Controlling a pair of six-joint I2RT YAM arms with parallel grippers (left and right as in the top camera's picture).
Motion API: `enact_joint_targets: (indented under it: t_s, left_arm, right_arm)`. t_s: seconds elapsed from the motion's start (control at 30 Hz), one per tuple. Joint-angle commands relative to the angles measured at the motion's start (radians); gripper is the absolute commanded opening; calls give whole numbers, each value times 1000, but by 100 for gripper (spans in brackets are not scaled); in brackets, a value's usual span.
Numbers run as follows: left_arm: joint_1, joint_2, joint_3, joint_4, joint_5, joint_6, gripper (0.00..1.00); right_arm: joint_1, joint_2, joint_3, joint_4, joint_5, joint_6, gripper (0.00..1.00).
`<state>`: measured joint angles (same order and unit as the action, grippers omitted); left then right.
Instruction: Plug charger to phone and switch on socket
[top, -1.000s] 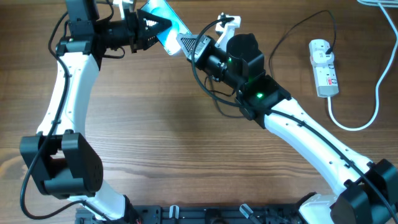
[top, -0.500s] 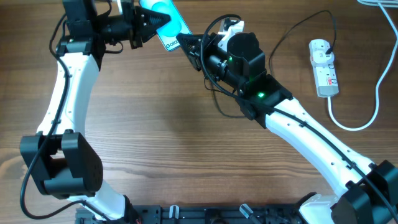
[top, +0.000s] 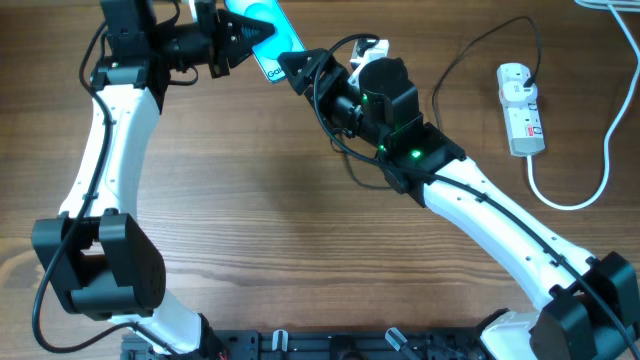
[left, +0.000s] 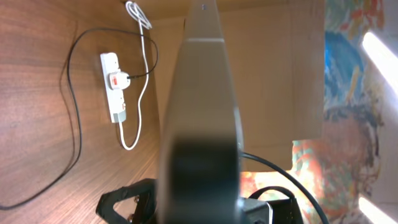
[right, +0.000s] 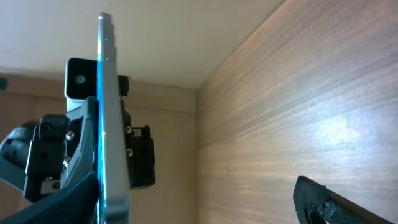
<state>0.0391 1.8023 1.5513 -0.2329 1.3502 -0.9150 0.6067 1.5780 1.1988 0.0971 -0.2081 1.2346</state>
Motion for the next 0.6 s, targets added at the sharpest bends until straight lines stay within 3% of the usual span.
enact_joint_targets:
  t_s: [0.0, 0.1, 0.33, 0.57]
  left_arm:
    - [2, -31, 26, -89, 5, -14, 4]
    - [13, -31, 26, -221, -6, -13, 4]
    - [13, -31, 26, -612, -5, -1, 4]
    - [7, -31, 26, -1053, -18, 338, 4]
  right_arm:
    - [-19, -21, -10, -2, 21, -175, 100]
    - [-47, -104, -10, -29, 9, -308, 100]
    - [-161, -330, -10, -360, 23, -507, 100]
    - [-302, -412, -10, -778, 317, -581, 100]
